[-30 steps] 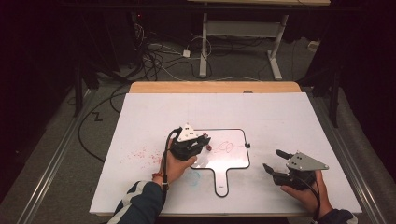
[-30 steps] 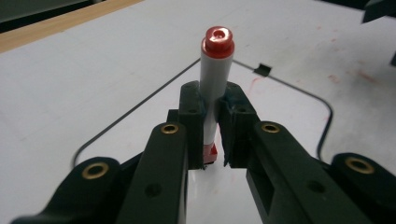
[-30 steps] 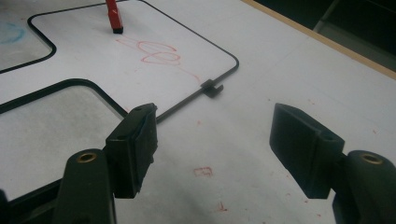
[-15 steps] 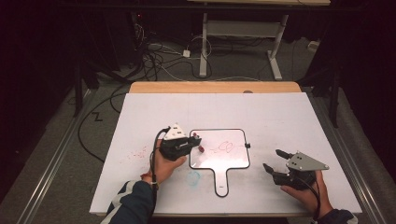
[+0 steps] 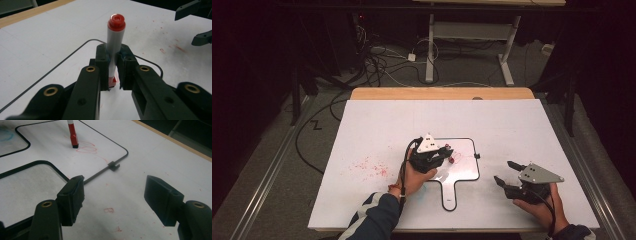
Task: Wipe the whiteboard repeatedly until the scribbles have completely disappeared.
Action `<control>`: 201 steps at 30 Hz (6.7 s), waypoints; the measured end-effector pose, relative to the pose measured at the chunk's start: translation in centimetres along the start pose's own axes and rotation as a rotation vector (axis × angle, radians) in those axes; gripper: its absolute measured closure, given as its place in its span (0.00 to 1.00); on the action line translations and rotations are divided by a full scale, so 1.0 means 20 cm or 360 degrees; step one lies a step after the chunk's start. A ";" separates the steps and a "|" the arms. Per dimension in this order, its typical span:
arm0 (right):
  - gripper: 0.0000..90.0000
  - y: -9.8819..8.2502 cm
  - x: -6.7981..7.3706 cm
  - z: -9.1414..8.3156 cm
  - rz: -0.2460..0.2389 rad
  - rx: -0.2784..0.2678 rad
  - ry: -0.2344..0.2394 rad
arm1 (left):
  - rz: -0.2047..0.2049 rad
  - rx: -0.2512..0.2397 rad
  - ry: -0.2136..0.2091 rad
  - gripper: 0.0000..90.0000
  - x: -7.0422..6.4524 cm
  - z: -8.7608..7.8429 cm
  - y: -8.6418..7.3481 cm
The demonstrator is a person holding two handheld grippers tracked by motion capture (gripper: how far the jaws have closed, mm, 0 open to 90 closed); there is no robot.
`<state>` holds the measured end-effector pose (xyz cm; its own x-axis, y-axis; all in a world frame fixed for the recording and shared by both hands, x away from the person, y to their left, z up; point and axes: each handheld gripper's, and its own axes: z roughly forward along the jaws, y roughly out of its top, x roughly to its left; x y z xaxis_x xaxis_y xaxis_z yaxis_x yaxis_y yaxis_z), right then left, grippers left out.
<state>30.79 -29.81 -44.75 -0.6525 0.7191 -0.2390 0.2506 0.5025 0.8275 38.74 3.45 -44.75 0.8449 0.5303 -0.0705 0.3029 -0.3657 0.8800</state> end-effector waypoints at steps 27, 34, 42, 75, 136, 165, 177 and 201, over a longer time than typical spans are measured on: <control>0.37 0.00 0.00 0.00 -0.0001 0.0006 -0.0010 | 0.0090 0.0169 -0.0001 0.87 0.00 0.00 0.03; 0.37 0.00 0.00 0.00 0.0002 0.0009 -0.0005 | 0.0199 0.0233 -0.0009 0.87 -0.09 0.19 0.13; 0.37 -0.01 -0.01 -0.01 0.0007 0.0005 -0.0007 | 0.0224 0.0303 0.0013 0.87 -0.09 0.21 0.13; 0.47 0.30 0.10 0.24 -0.0031 -0.0057 0.0194 | 0.0225 0.0456 0.0075 0.87 -0.01 -0.14 0.08; 0.91 0.29 0.14 0.63 0.0064 -0.0085 0.0344 | 0.0054 0.0161 0.0409 0.26 -0.01 -0.69 -0.39; 0.91 0.39 0.15 0.76 0.0001 -0.0024 0.0264 | 0.0071 0.0167 0.0404 0.22 0.00 -0.70 -0.41; 0.91 0.44 0.20 0.80 -0.0042 -0.0002 0.0290 | 0.0070 0.0187 0.0400 0.22 0.01 -0.69 -0.41; 0.91 0.34 0.01 0.71 0.0071 0.0031 0.0161 | 0.0076 0.0207 0.0406 0.22 0.00 -0.68 -0.42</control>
<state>42.51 -19.33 -46.40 -0.7089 0.6895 -0.1487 0.2943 0.4807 0.8260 30.23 16.97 -45.64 0.7263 0.6793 0.1046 0.3333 -0.4812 0.8108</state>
